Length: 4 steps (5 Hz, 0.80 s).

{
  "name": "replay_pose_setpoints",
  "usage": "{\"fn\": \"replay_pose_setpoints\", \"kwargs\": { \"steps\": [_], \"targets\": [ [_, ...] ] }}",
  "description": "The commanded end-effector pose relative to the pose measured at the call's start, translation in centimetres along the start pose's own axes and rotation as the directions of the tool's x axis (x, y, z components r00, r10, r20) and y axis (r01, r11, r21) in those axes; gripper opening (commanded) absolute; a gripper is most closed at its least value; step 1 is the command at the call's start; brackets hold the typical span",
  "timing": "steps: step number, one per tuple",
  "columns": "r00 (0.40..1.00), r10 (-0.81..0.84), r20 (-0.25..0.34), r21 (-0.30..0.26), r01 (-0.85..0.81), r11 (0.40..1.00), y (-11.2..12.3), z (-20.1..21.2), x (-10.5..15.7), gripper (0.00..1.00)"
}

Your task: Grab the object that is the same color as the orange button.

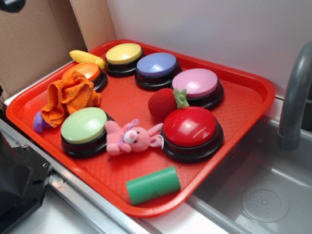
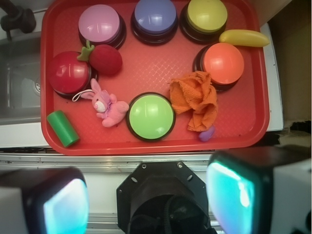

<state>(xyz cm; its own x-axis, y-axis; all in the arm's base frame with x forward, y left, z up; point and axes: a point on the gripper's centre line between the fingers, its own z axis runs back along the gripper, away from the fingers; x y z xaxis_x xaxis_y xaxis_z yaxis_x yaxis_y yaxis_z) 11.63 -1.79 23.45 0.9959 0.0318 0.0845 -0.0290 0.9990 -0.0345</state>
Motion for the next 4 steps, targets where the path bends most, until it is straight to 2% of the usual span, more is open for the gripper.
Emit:
{"fn": "replay_pose_setpoints", "kwargs": {
  "steps": [1, 2, 3, 4],
  "targets": [
    [1.0, 0.0, 0.0, 0.0, 0.0, 1.0, 0.0, 0.0, 0.0, 1.0],
    [0.987, 0.147, 0.069, -0.022, -0.145, 0.989, 1.3, -0.7, -0.3, 1.0],
    [0.951, 0.296, 0.095, -0.03, -0.294, 0.955, 2.6, -2.3, -0.3, 1.0],
    [0.907, 0.407, 0.103, -0.045, -0.405, 0.913, 3.8, -4.4, 0.9, 1.0]
  ]
}}
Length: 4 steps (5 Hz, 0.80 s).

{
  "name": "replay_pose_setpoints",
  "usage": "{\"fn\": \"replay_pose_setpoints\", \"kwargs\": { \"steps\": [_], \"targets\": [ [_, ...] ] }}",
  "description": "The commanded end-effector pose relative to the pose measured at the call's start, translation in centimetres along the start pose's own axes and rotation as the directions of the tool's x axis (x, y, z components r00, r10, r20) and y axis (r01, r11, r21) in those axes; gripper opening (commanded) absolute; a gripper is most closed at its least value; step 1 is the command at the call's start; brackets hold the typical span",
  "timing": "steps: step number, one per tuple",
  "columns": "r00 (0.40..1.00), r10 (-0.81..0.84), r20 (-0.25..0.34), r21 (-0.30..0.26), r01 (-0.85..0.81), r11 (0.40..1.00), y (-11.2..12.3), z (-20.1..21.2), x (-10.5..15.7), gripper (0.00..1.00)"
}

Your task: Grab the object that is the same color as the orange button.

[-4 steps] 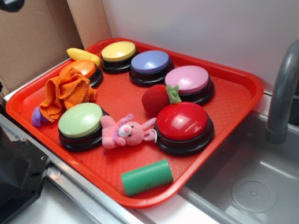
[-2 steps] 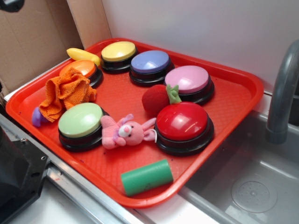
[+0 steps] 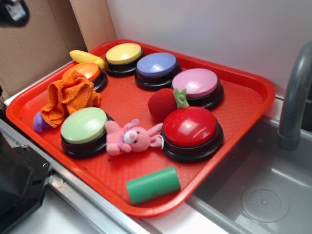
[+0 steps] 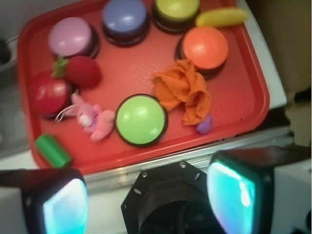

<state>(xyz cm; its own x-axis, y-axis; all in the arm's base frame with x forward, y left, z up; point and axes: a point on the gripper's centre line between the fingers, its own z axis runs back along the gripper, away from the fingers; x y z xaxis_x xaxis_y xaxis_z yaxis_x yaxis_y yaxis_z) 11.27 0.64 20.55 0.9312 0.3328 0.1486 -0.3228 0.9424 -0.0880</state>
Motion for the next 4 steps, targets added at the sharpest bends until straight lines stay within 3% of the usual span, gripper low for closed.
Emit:
{"fn": "replay_pose_setpoints", "kwargs": {
  "steps": [1, 4],
  "targets": [
    [0.968, 0.239, 0.083, 0.033, -0.242, 0.97, 2.5, -4.9, 3.5, 1.0],
    [0.925, 0.355, 0.139, 0.121, -0.371, 0.921, 5.5, -13.3, 6.1, 1.0]
  ]
}}
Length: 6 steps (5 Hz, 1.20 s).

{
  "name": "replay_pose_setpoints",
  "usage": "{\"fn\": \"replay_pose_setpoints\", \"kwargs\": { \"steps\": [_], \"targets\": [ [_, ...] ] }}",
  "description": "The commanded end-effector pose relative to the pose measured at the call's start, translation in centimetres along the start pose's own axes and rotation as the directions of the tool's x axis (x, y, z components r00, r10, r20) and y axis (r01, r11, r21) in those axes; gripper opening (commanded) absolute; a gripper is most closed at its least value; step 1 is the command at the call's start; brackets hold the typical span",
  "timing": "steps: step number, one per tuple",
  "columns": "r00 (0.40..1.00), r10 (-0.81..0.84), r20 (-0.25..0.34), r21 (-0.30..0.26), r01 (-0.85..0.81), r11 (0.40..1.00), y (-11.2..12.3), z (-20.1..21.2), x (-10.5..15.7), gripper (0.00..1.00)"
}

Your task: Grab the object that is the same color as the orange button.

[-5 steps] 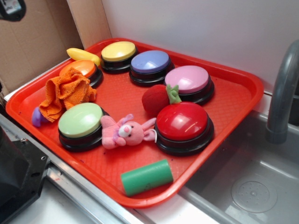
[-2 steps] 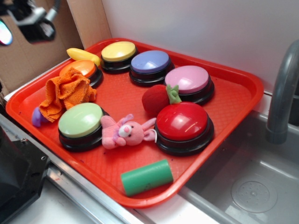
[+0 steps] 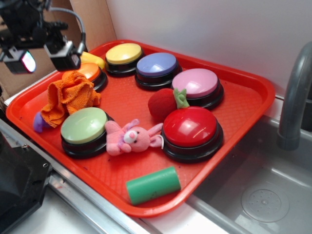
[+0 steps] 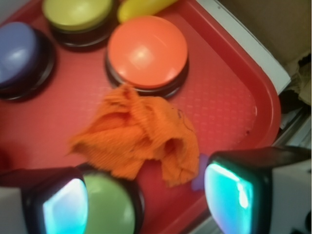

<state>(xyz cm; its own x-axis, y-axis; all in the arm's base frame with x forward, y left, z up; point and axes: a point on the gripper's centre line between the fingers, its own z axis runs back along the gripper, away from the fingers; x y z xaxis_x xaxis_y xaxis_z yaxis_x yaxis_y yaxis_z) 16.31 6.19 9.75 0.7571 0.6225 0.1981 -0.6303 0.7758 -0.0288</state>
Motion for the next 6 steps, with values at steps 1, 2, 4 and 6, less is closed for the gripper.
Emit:
{"fn": "replay_pose_setpoints", "kwargs": {
  "steps": [1, 2, 4, 6],
  "targets": [
    [0.997, 0.06, 0.055, 0.046, -0.062, 0.997, 0.1, -4.3, 2.2, 1.0],
    [0.997, 0.07, 0.044, 0.055, -0.073, 0.996, 0.2, -6.1, 2.9, 1.0],
    [0.995, 0.094, 0.023, 0.047, -0.095, 0.994, 0.4, -7.9, 2.2, 0.0],
    [0.992, 0.122, 0.029, 0.041, -0.123, 0.992, 0.4, -6.8, 2.8, 0.0]
  ]
}}
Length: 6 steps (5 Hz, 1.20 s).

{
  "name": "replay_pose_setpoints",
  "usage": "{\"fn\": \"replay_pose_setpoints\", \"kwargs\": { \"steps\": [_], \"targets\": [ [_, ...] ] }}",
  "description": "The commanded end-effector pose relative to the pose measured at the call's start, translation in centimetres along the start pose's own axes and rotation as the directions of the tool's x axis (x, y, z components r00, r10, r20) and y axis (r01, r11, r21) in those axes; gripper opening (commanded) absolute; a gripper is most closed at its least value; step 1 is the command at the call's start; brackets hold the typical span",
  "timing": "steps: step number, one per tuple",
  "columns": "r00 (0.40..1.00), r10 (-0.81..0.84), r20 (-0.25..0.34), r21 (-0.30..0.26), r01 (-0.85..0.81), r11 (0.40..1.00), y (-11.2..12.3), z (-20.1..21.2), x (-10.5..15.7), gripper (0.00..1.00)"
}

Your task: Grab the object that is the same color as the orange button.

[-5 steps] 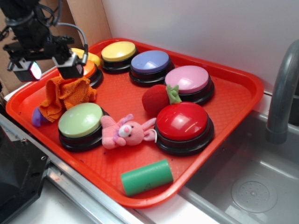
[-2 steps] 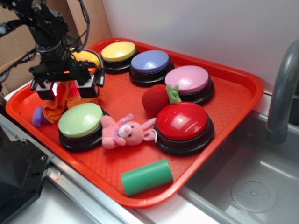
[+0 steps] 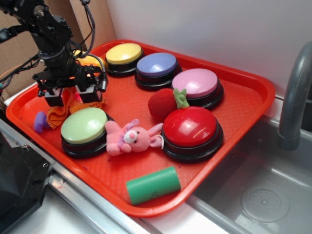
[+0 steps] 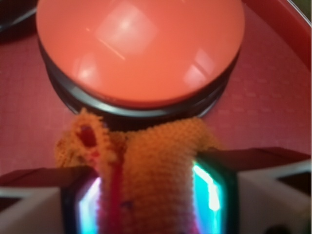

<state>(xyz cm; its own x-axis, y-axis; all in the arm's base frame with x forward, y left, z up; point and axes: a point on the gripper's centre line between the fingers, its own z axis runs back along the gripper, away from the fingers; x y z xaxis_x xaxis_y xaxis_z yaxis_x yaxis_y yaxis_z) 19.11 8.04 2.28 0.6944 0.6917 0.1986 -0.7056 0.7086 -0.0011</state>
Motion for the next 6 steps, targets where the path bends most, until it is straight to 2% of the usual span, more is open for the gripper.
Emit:
{"fn": "replay_pose_setpoints", "kwargs": {
  "steps": [1, 2, 4, 5, 6],
  "targets": [
    [0.999, 0.024, 0.046, -0.008, -0.024, 1.0, -0.2, 2.7, 1.6, 0.0],
    [0.998, -0.004, 0.063, 0.016, 0.003, 1.0, -0.6, 4.7, 2.2, 0.0],
    [0.969, -0.243, 0.045, -0.056, 0.245, 0.968, -3.1, 12.4, 2.4, 0.0],
    [0.917, -0.397, 0.038, -0.121, 0.398, 0.909, -4.2, 15.3, 1.7, 0.0],
    [0.88, -0.467, 0.091, -0.154, 0.475, 0.866, -4.9, 17.5, 0.4, 0.0]
  ]
}}
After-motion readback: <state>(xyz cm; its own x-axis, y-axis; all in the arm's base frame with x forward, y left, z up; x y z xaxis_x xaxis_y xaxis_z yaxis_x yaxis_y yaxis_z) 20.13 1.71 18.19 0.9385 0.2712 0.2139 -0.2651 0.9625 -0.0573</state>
